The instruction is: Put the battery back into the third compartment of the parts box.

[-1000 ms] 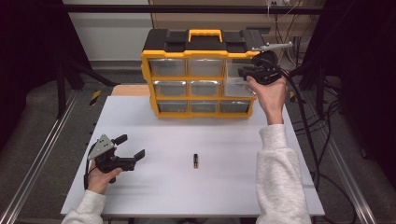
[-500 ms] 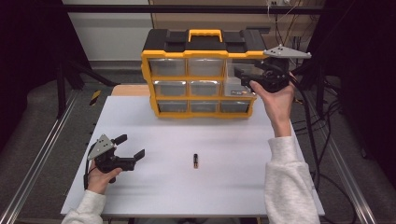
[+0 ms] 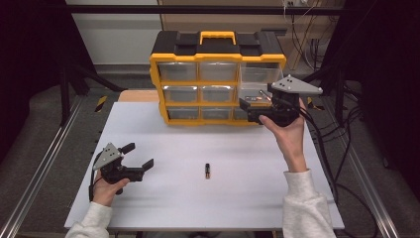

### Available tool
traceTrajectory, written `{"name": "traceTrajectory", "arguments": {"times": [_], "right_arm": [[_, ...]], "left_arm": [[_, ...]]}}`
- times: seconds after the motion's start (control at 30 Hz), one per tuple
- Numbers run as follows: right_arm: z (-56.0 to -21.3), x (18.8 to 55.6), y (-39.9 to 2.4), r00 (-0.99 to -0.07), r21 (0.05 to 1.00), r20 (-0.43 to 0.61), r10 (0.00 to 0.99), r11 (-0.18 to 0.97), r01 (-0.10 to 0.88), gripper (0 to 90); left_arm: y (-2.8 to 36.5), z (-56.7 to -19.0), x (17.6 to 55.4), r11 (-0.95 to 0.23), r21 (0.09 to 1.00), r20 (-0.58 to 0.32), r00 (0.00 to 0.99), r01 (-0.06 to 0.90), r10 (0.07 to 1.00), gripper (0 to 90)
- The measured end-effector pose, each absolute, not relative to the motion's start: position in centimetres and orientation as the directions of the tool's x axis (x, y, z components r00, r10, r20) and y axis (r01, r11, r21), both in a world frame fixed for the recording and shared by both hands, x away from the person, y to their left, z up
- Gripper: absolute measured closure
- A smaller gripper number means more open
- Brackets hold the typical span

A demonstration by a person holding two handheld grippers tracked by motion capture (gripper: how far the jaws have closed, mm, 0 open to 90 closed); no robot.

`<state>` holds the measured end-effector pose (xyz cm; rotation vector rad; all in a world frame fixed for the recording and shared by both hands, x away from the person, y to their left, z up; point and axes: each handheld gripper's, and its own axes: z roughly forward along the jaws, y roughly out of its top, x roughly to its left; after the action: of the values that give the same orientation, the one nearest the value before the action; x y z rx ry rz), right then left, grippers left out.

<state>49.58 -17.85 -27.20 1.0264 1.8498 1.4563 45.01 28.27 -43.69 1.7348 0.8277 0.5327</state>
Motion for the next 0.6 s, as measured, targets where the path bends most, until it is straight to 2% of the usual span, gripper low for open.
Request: {"name": "traceTrajectory", "arguments": {"times": [0.27, 0.6], "right_arm": [[-30.1, 48.4, -17.1, -0.566, 0.962, 0.059, 0.823, 0.105, 0.252, 1.2], [-34.6, 48.0, -15.5, -0.591, 0.935, 0.081, 0.803, 0.144, 0.324, 1.3]], "left_arm": [[28.2, -43.7, 45.0, -0.170, 0.949, -0.049, 0.658, 0.264, 0.752, 1.6], [28.2, -43.7, 45.0, -0.168, 0.950, -0.051, 0.657, 0.265, 0.752, 1.5]]}}
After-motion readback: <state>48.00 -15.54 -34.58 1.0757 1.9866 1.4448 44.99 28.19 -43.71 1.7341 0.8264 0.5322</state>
